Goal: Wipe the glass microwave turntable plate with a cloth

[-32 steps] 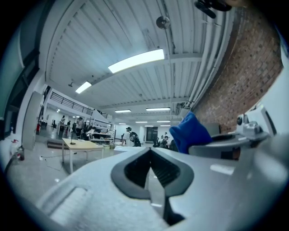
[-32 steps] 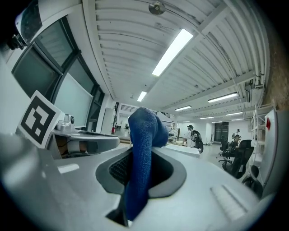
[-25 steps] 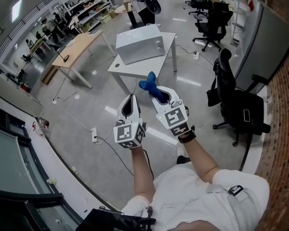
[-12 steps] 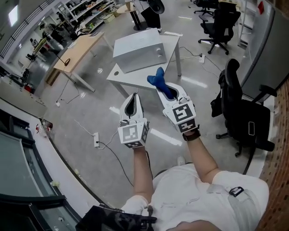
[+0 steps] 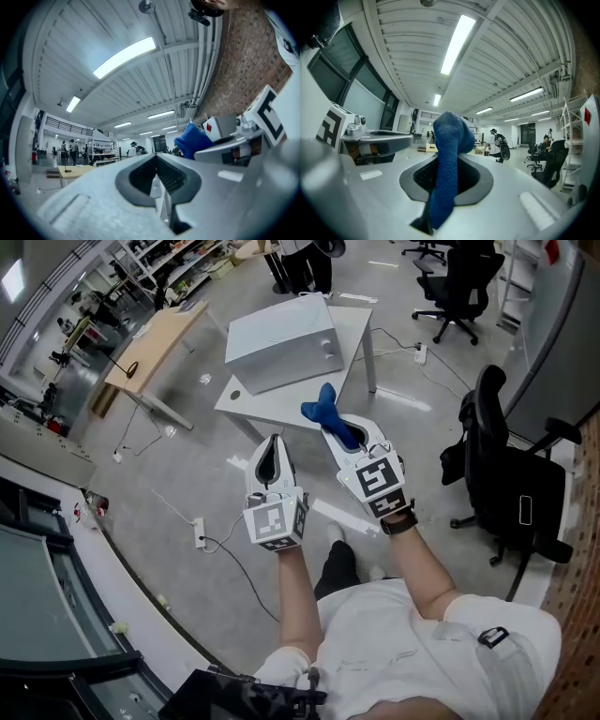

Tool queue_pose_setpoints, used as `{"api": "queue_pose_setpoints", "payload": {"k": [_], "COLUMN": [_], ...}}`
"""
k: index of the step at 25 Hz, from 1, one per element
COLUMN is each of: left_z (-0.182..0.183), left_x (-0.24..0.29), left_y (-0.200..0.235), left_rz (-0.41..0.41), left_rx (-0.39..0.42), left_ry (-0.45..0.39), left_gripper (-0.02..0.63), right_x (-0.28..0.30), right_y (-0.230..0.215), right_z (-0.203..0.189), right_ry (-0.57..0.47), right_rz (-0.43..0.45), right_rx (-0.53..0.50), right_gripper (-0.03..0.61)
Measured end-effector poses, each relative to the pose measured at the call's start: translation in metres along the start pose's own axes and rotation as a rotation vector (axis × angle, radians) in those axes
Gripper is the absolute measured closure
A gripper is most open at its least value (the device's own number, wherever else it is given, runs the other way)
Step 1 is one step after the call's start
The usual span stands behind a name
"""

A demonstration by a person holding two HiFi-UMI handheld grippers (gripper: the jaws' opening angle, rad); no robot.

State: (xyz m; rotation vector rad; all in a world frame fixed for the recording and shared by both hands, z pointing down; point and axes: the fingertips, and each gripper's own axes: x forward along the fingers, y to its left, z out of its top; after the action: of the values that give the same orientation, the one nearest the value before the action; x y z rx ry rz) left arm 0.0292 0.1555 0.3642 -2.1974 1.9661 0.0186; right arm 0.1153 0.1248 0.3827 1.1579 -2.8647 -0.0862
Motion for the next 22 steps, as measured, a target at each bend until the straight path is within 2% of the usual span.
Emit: {"api": "queue_pose_setpoints", "payload": {"k": [4, 8, 11, 19, 22], "left_z": [-0.017, -0.023, -0.022, -0.015, -0.023], "left_x": [0.04, 0.088, 0.121, 0.202, 0.227], "left_y": [0.005, 0.012, 0.027, 0.117, 0.151], "left_rz": [-0.039, -0.074, -0.09, -0.039, -0.017], "left_rx": [-0.058, -0.052, -0.063, -0.08, -0.067], "left_ry": [0.001, -0.032, -0.025, -0.072, -0.098], "left_gripper": [0.615, 0.615, 0.615, 0.615, 0.615], "right_x": [0.028, 0.061, 0.094, 0.208, 0.251], "right_y": [-0.022, -0.057, -0.074, -0.069, -0.07], "right_z": [-0.017, -0.018, -0.012, 0.016, 0.022], "right_ry": [0.06, 0.08, 0.081, 0.041, 0.033], "right_rz": [-0.047, -0.104, -0.123, -0.04, -0.02], "right_rx": [-0.037, -0.053, -0.064, -0.099, -0.095], "right_gripper": [0.515, 0.515, 0.515, 0.515, 0.515]}}
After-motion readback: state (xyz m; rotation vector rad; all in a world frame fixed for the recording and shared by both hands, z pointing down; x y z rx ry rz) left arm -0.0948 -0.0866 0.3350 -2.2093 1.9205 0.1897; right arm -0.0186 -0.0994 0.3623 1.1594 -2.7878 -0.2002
